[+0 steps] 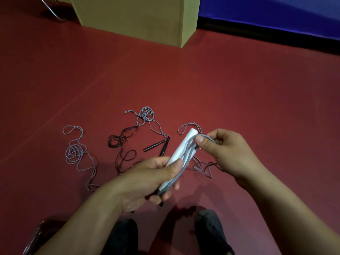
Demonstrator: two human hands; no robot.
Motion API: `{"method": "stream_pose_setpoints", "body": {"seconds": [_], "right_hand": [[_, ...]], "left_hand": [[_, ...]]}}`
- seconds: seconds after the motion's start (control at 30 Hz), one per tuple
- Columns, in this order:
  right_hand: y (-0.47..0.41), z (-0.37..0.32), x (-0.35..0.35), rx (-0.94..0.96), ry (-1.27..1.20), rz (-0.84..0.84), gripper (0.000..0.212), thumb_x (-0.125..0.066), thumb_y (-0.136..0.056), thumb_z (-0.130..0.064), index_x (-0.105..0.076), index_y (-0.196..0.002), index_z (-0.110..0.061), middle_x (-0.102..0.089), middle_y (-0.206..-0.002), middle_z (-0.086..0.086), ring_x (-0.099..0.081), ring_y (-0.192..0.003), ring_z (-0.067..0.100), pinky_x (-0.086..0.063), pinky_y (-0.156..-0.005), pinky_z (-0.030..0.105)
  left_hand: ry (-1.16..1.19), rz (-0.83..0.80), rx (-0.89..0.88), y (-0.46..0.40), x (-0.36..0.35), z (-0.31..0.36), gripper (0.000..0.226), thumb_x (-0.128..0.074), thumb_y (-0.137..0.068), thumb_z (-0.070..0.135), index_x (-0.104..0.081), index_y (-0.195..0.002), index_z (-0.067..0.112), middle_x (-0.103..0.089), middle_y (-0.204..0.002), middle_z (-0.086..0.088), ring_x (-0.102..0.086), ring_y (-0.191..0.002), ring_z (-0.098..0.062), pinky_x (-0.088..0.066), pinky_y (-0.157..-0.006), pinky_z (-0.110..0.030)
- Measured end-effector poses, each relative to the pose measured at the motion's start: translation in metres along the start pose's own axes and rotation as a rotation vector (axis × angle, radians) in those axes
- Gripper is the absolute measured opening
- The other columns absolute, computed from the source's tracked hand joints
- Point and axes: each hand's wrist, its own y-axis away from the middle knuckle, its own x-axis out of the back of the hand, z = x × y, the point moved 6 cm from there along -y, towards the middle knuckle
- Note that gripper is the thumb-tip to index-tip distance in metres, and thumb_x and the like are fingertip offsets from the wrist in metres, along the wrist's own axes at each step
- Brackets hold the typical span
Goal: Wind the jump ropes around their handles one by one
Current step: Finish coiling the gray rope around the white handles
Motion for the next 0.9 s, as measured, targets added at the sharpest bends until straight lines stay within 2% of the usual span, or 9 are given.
{"method": "stream_pose_setpoints", "body": {"seconds": [0.07,0.17,0.23,0.3,0.4,0.53,0.63,0.73,0.9], "right_hand": [[0.000,-0.003,-0.001,0.011,-0.090,-0.020,0.025,-0.073,-0.086,-0.025,-0.065,-0.082,-0.002,-0.049,-0.054,-0.003,-0.032,-0.041,0.003,-0.027,-0.041,0.016],[0.002,-0.008,-0.004,-0.020,-0.318,-0.093,0.008,-0.069,-0.087,-0.009,-0.063,-0.087,-0.004,-0.057,-0.064,0.010,-0.040,-0.046,0.010,-0.034,-0.042,0.021],[0.003,-0.008,-0.006,-0.021,-0.318,-0.130,0.006,-0.070,-0.086,-0.009,-0.064,-0.086,-0.008,-0.057,-0.063,0.008,-0.043,-0.047,0.014,-0.033,-0.042,0.024],[0.004,-0.006,-0.008,-0.011,-0.263,-0.138,0.007,-0.071,-0.085,-0.009,-0.064,-0.084,-0.009,-0.054,-0.061,0.003,-0.044,-0.045,0.010,-0.035,-0.042,0.020],[0.004,-0.004,-0.007,-0.007,-0.160,-0.146,0.008,-0.075,-0.082,-0.010,-0.066,-0.081,-0.010,-0.059,-0.064,0.002,-0.049,-0.052,0.007,-0.040,-0.047,0.017],[0.006,0.006,-0.009,-0.175,-0.288,-0.236,0.016,-0.076,-0.073,-0.014,-0.066,-0.085,-0.010,-0.062,-0.068,0.009,-0.056,-0.054,0.012,-0.043,-0.048,0.021],[0.008,0.007,-0.009,-0.195,-0.336,-0.238,0.009,-0.070,-0.083,-0.006,-0.062,-0.088,-0.006,-0.057,-0.058,0.008,-0.047,-0.039,0.012,-0.035,-0.038,0.017],[0.008,0.007,-0.008,-0.161,-0.315,-0.199,0.006,-0.068,-0.084,0.000,-0.063,-0.084,-0.004,-0.061,-0.059,0.007,-0.049,-0.040,0.011,-0.036,-0.038,0.016],[0.007,0.005,-0.009,-0.113,-0.210,-0.217,0.031,-0.045,-0.080,0.021,-0.065,-0.080,-0.003,-0.061,-0.054,0.005,-0.048,-0.043,0.010,-0.034,-0.042,0.019]], "left_hand": [[-0.072,-0.026,0.009,0.000,0.000,-0.003,0.058,-0.067,-0.084,0.051,-0.057,-0.114,0.002,-0.053,-0.064,0.005,-0.045,-0.048,-0.008,-0.028,-0.038,-0.014],[-0.159,-0.077,0.052,0.001,-0.002,-0.008,0.041,-0.069,-0.085,0.046,-0.058,-0.099,0.009,-0.048,-0.058,0.008,-0.044,-0.046,-0.005,-0.028,-0.038,-0.014],[-0.160,-0.164,0.062,0.003,-0.009,-0.008,0.036,-0.068,-0.088,0.041,-0.058,-0.094,0.007,-0.047,-0.057,0.005,-0.042,-0.043,-0.004,-0.028,-0.037,-0.014],[-0.172,-0.242,0.037,0.006,-0.014,-0.005,0.043,-0.065,-0.087,0.039,-0.062,-0.102,-0.001,-0.048,-0.059,0.000,-0.044,-0.041,-0.005,-0.032,-0.037,-0.015],[-0.208,-0.303,0.010,0.010,-0.016,-0.001,0.032,-0.059,-0.085,0.034,-0.068,-0.104,0.011,-0.053,-0.056,0.001,-0.053,-0.043,-0.006,-0.043,-0.043,-0.016],[-0.160,-0.353,-0.004,0.014,-0.015,0.000,0.023,-0.058,-0.087,0.029,-0.066,-0.102,0.014,-0.061,-0.065,0.002,-0.064,-0.056,-0.010,-0.050,-0.051,-0.018],[-0.087,-0.358,-0.020,0.012,-0.015,0.000,0.020,-0.060,-0.088,0.025,-0.064,-0.102,0.011,-0.069,-0.081,0.001,-0.069,-0.070,-0.015,-0.055,-0.060,-0.022],[-0.062,-0.353,-0.052,0.010,-0.012,0.000,0.021,-0.065,-0.087,0.027,-0.063,-0.102,0.012,-0.072,-0.088,-0.002,-0.070,-0.077,-0.018,-0.056,-0.065,-0.024],[-0.025,-0.327,-0.131,0.011,-0.007,0.007,0.023,-0.062,-0.090,0.020,-0.059,-0.108,0.007,-0.073,-0.093,-0.006,-0.070,-0.076,-0.019,-0.055,-0.064,-0.025]]}}
